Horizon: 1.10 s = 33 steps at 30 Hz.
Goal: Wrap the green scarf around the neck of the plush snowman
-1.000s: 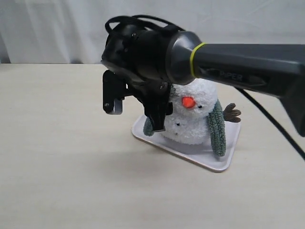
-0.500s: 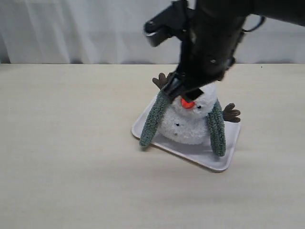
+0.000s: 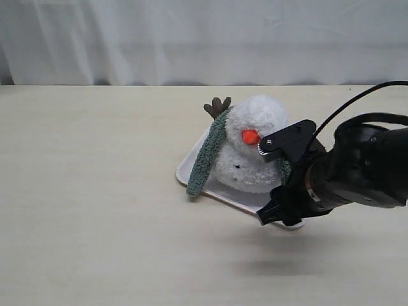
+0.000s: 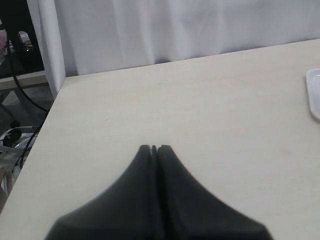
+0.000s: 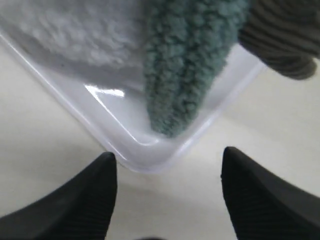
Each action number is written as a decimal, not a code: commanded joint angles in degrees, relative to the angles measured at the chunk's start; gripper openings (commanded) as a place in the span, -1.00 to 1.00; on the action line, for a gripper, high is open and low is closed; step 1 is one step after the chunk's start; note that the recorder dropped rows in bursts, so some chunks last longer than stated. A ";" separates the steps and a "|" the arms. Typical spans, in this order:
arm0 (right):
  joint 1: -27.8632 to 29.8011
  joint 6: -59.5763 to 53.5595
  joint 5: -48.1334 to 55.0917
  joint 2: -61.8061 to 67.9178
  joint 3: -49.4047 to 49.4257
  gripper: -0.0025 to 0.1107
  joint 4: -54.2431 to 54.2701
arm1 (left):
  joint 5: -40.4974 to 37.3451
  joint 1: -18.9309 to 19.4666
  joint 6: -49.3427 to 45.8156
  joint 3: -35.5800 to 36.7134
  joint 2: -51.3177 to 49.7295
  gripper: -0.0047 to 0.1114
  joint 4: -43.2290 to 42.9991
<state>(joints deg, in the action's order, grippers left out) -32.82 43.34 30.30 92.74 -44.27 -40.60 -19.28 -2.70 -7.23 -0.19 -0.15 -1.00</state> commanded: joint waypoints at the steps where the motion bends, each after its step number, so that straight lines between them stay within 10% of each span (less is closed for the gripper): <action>1: 0.47 5.00 -7.92 3.03 0.89 -0.02 -6.00 | 0.76 0.09 0.00 0.19 0.15 -0.92 0.18; 12: 4.12 11.88 -13.71 6.40 1.00 -0.08 -15.64 | 0.76 0.09 0.00 0.19 0.15 -0.92 0.18; 18: 4.12 11.41 -11.61 8.38 1.00 -0.88 -17.08 | 0.76 0.09 0.00 0.19 0.15 -0.92 0.18; 33: 3.98 -14.02 -11.62 5.11 2.88 -0.88 10.33 | 0.76 0.09 0.00 0.19 0.15 -0.92 0.18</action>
<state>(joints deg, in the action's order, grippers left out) -28.94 33.21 18.12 98.66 -42.51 -33.37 -19.28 -2.70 -7.23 -0.19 -0.15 -1.00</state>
